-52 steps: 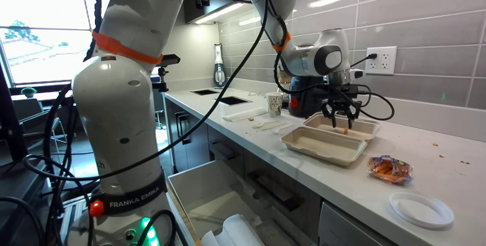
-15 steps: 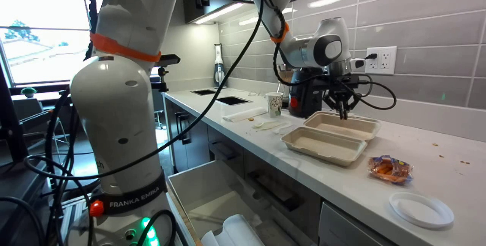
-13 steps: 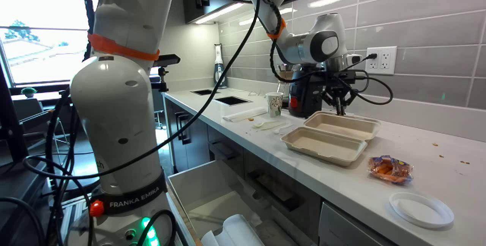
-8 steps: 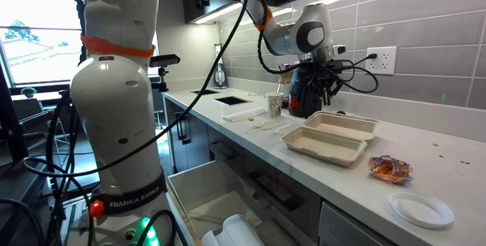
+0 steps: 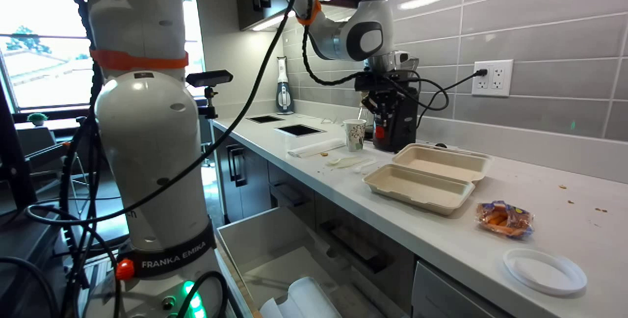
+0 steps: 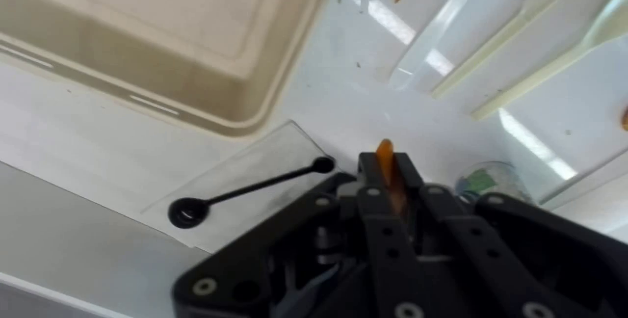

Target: Put the orange object on the spoon, then pour out the object from the spoon into the lunch pack

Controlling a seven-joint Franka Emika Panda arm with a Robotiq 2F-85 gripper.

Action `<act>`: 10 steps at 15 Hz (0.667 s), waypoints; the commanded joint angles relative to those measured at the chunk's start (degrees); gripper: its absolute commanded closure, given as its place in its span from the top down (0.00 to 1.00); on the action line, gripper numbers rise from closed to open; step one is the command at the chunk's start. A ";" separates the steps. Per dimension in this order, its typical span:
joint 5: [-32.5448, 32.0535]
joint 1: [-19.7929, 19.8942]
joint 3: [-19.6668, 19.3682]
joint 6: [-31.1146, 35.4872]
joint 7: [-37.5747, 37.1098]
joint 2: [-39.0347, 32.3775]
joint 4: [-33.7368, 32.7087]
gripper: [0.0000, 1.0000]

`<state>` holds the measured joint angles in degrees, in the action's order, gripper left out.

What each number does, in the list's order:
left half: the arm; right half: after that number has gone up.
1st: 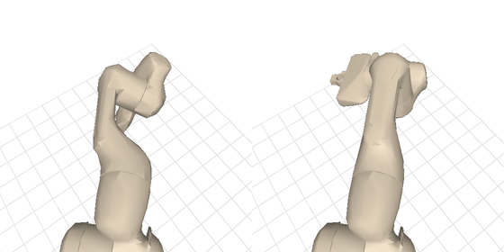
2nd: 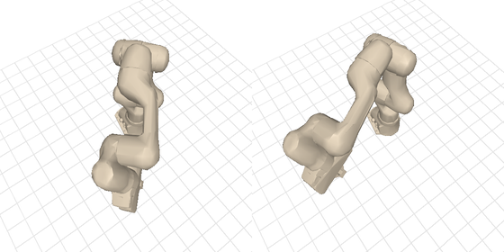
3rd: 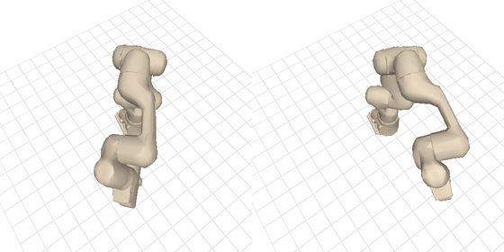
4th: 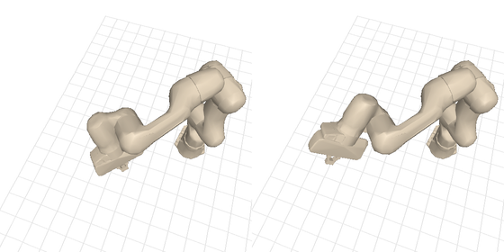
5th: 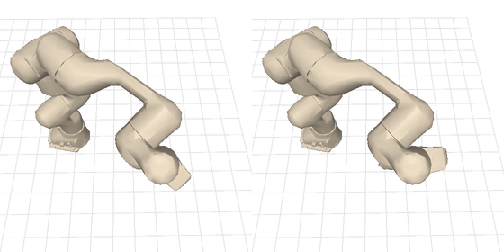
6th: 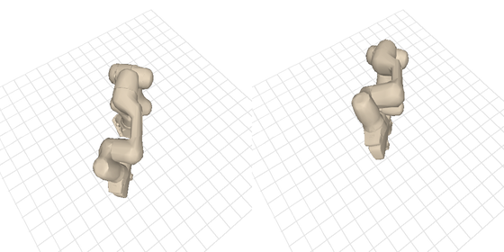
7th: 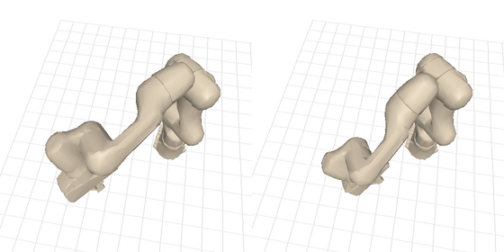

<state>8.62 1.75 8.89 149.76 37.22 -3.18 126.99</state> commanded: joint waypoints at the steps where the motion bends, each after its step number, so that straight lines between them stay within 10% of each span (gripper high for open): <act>1: 5.31 -3.43 0.55 -1.10 8.29 3.63 3.90 0.03; 10: 5.45 -6.50 -0.17 -0.07 8.88 2.85 3.59 0.10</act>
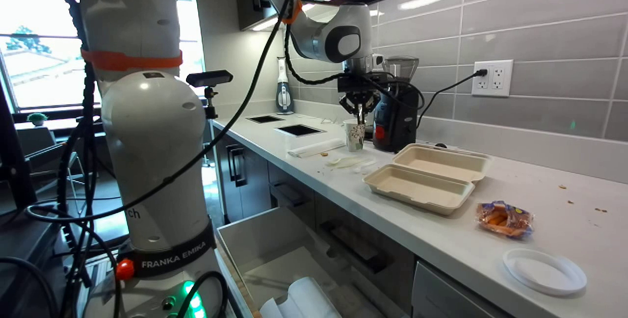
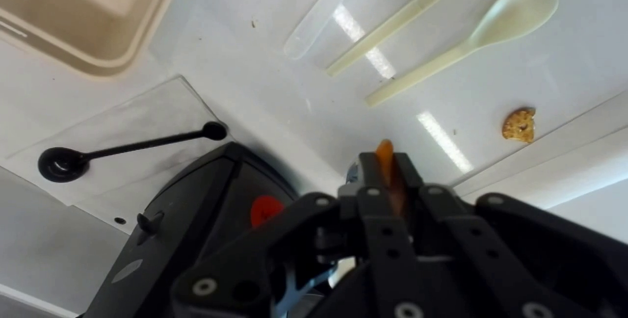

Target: Put the orange object on the spoon, then pour out the object from the spoon into the lunch pack

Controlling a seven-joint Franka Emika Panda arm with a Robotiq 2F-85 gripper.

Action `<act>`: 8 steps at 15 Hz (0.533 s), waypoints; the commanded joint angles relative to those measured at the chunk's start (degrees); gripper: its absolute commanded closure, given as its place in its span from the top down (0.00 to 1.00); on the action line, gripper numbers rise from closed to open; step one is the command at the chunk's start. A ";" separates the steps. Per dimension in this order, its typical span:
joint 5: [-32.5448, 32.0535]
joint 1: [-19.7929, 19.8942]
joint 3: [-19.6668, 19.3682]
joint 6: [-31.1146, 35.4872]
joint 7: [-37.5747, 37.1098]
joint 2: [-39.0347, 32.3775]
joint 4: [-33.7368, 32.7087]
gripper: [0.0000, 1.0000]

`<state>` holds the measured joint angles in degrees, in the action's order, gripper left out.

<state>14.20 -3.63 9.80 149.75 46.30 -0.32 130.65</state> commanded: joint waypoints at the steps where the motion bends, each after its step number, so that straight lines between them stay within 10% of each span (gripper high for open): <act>1: -0.12 -1.11 -1.08 -0.06 -0.16 -0.01 -0.06 0.03; 8: 2.46 -3.46 -0.01 -6.14 7.20 2.09 2.00 0.03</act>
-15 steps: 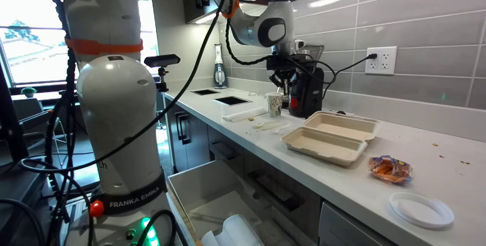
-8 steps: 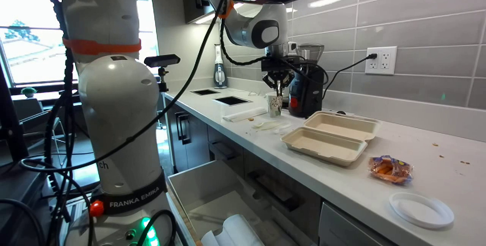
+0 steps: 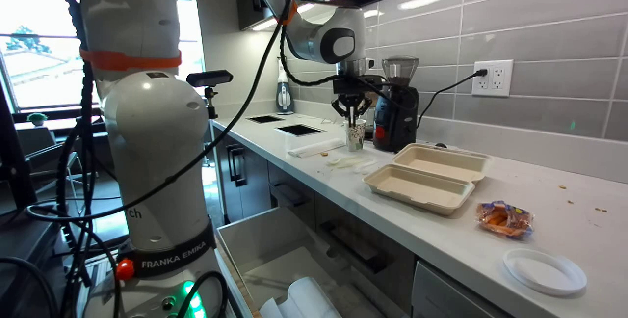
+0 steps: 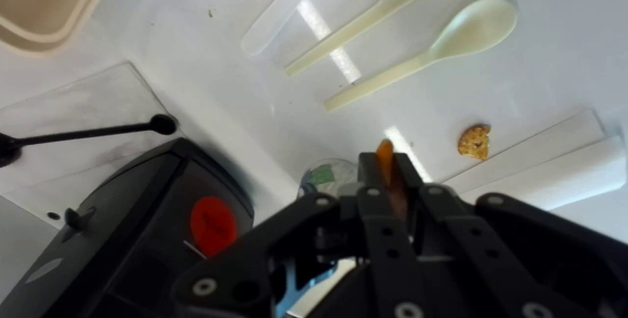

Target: Put the orange object on the spoon, then pour out the object from the spoon into the lunch pack

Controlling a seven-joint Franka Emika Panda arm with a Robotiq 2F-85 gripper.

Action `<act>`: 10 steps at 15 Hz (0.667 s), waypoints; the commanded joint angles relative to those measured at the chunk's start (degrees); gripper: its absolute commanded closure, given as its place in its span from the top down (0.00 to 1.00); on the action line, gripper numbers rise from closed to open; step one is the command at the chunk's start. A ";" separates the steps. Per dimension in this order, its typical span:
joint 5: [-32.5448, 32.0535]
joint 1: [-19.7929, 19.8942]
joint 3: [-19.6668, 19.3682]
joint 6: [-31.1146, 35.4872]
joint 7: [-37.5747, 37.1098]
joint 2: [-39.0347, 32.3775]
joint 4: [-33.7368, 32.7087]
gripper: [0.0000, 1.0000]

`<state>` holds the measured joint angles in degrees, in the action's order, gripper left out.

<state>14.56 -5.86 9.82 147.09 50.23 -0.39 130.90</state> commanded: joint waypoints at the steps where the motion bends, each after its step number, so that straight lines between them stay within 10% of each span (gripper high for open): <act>1: 1.22 -1.60 -0.02 -5.46 2.98 2.54 2.04 0.03; 10: -3.77 -4.41 0.78 -6.26 4.66 1.99 5.56 0.03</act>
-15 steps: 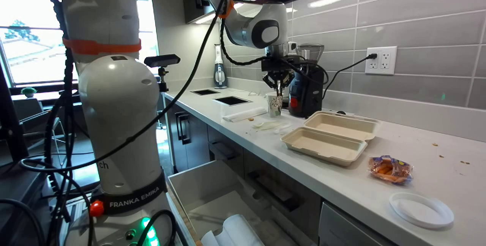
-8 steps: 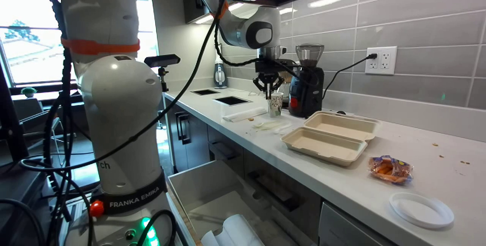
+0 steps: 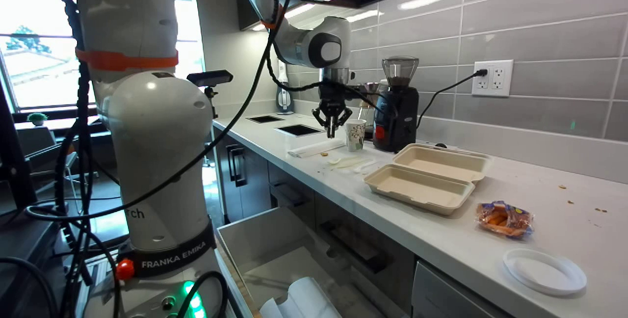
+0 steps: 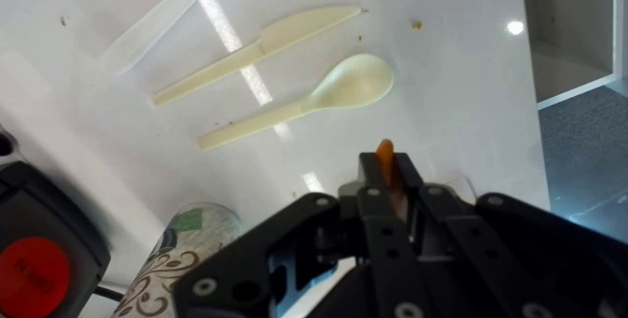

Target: Put the orange object on the spoon, then pour out the object from the spoon into the lunch pack

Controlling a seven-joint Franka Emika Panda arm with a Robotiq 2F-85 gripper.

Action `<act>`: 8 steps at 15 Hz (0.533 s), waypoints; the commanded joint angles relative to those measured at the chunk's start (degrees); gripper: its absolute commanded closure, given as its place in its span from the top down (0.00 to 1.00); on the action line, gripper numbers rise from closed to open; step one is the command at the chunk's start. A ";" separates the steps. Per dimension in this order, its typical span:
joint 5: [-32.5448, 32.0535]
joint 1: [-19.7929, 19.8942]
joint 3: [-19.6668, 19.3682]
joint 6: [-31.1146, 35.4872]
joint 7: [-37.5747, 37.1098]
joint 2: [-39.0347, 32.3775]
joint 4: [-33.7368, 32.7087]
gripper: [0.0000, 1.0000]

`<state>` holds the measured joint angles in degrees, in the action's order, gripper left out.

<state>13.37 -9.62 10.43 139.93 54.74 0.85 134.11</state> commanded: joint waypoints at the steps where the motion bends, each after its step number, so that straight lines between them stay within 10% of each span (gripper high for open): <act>1: -2.98 -0.78 0.19 1.07 0.10 0.58 2.77 0.03; 8: -4.81 -0.81 0.14 5.85 0.37 -0.41 5.56 0.03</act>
<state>9.30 -10.13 10.67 142.13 54.75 0.69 137.64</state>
